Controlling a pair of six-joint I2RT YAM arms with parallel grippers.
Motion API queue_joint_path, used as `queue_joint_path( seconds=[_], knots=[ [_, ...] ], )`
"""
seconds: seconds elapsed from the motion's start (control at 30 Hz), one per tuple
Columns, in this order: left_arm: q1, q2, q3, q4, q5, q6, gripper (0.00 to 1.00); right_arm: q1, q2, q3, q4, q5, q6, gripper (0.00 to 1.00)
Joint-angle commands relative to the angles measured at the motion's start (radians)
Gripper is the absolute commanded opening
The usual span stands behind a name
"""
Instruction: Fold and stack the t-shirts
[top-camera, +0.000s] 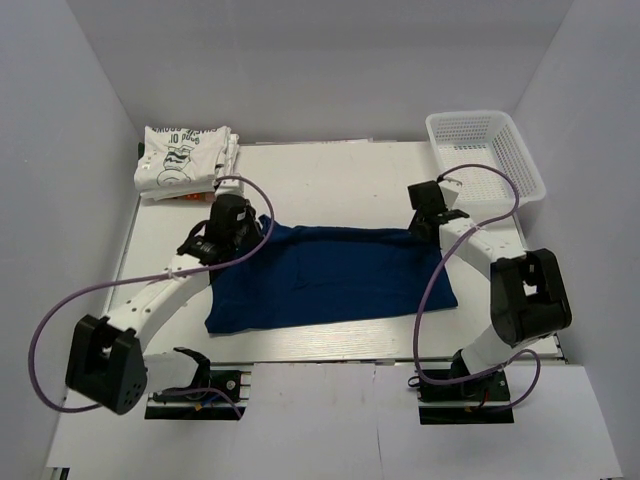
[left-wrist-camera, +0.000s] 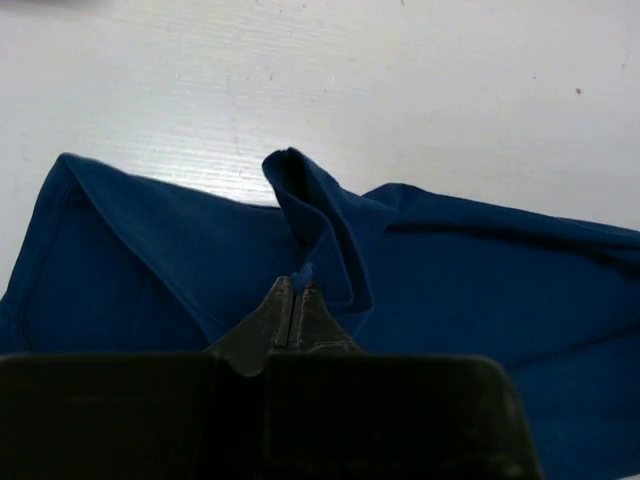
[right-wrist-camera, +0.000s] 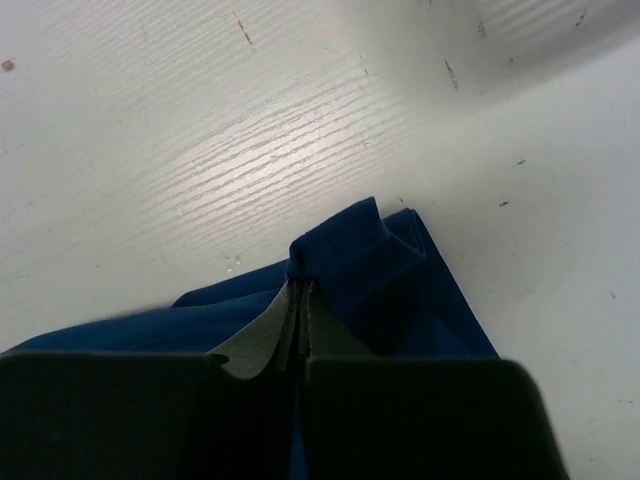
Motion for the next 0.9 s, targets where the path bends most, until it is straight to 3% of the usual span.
queue_joint_path(
  seconds=[0.0,0.2,0.4,0.57,0.6,0.67,0.73,0.77,0.8,0.83,0.87],
  knots=[
    [-0.017,-0.106,-0.053,-0.038,-0.033,-0.044,0.0,0.001,-0.066,-0.034,0.064,0.013,-0.013,0.0],
    [-0.037,-0.285,-0.158,-0.13,-0.019,-0.109,0.0,-0.022,-0.149,-0.091,0.072,0.022,-0.027,0.0],
    [-0.056,-0.419,-0.304,-0.196,0.137,-0.21,0.0,-0.005,-0.171,-0.137,0.06,-0.027,-0.029,0.0],
    [-0.065,-0.482,-0.352,-0.365,0.172,-0.278,0.0,-0.007,-0.18,-0.2,0.055,-0.039,0.025,0.0],
    [-0.065,-0.482,-0.352,-0.394,0.182,-0.296,0.0,-0.007,-0.185,-0.216,0.041,-0.03,0.034,0.09],
    [-0.074,-0.491,-0.352,-0.456,0.226,-0.327,0.0,-0.008,-0.185,-0.244,0.029,-0.024,0.065,0.13],
    [-0.074,-0.477,-0.352,-0.512,0.269,-0.344,0.23,-0.01,-0.186,-0.249,-0.012,-0.014,0.097,0.52],
    [-0.083,-0.454,-0.343,-0.534,0.301,-0.344,0.65,-0.01,-0.189,-0.25,-0.049,0.013,0.105,0.68],
    [-0.083,-0.44,-0.332,-0.552,0.31,-0.344,0.73,-0.01,-0.206,-0.247,-0.059,0.019,0.107,0.84],
    [-0.083,-0.427,-0.323,-0.563,0.31,-0.344,0.78,-0.005,-0.217,-0.246,-0.063,0.032,0.1,0.9],
    [-0.083,-0.416,-0.314,-0.563,0.301,-0.335,0.83,-0.004,-0.243,-0.234,-0.065,0.035,0.087,0.9]
  ],
)
